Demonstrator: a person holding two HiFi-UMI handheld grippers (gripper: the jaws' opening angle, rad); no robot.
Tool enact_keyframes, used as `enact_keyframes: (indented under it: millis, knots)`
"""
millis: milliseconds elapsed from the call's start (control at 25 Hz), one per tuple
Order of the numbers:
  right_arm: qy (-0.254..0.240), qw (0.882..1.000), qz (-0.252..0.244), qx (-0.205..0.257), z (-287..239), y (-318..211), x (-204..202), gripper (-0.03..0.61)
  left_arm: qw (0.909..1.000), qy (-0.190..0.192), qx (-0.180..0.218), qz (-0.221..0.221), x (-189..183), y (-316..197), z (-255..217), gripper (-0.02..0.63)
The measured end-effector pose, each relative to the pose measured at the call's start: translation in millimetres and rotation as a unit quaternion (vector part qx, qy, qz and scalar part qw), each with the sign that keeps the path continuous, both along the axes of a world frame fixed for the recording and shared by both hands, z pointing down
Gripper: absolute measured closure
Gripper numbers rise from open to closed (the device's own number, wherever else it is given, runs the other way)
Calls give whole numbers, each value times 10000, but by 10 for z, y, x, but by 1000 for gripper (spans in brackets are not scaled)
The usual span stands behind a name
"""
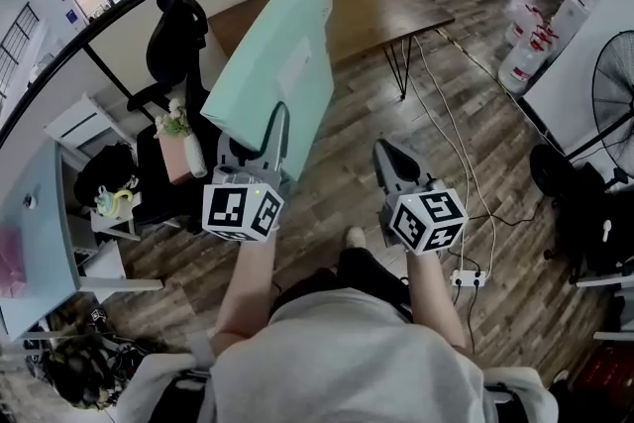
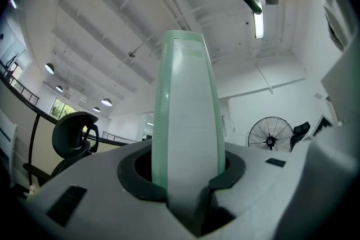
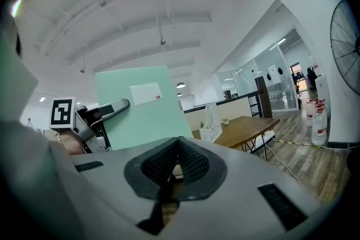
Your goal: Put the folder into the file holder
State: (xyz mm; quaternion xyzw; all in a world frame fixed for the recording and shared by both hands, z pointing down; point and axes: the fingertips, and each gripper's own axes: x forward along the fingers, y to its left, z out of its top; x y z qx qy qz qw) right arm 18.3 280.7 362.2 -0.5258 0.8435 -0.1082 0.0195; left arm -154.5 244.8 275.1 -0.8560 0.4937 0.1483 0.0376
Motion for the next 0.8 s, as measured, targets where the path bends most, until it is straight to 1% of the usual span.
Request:
enact_keyframes:
  millis: [160,360,560,680,800]
  knots:
    - [32,10000,39,12,15,-75,33,568,9998,180,-105,9,-33,-68,66,446]
    - [-65,9999,37,-87,105,-306,54,568,9994,187,-211,-175,-88,-221,156,446]
    - [-135,9998,-130,19,60,-760,10,568,9988,201,-325,-299,-95,-564,248,446]
    - [-168,9996,-204,74,32,-1118,33,568,9991,207,-236,-299,-45,-864,200,446]
    - [-173,9993,-304,141,-36,-1521,68,568,9990,183,-155,-387,-3,-1207,108,446]
